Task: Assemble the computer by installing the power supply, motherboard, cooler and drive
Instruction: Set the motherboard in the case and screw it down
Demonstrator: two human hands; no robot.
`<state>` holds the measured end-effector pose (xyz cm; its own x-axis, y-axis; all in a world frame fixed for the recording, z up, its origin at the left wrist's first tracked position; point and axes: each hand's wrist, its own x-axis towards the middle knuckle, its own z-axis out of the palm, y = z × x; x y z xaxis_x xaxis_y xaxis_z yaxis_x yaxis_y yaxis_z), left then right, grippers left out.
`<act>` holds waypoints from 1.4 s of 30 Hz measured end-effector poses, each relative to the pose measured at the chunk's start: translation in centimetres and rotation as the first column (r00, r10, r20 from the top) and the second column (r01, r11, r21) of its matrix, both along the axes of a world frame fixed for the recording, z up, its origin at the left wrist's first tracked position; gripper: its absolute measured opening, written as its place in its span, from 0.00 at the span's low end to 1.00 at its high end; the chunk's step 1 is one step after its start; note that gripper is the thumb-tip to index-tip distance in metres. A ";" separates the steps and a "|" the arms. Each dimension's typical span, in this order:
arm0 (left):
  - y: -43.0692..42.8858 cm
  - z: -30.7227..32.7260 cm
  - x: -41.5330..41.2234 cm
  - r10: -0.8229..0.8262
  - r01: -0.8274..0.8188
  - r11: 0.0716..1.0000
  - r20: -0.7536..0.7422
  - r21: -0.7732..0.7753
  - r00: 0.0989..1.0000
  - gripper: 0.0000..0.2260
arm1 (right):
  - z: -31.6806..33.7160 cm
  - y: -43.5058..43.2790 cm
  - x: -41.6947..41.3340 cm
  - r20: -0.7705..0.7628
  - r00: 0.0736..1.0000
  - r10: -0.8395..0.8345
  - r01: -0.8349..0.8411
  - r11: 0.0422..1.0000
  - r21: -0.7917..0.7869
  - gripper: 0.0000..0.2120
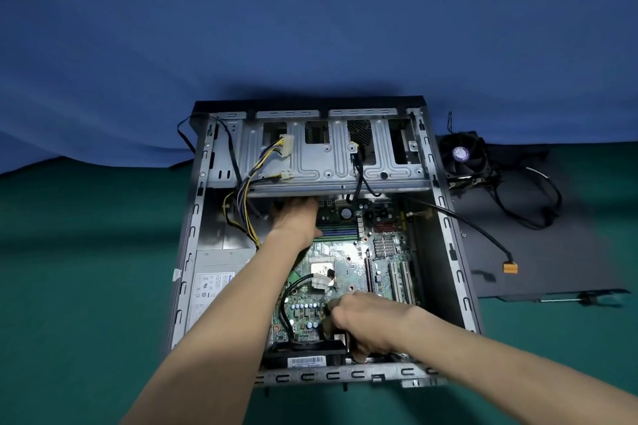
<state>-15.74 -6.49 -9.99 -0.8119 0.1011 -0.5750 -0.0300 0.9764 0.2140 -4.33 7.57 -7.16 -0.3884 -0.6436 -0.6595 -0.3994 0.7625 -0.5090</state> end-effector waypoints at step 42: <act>0.8 0.0 0.5 -0.163 0.152 0.984 -0.128 -0.097 0.978 0.24 | 1.9 0.6 -0.2 0.049 0.974 -0.221 0.221 0.975 0.000 0.17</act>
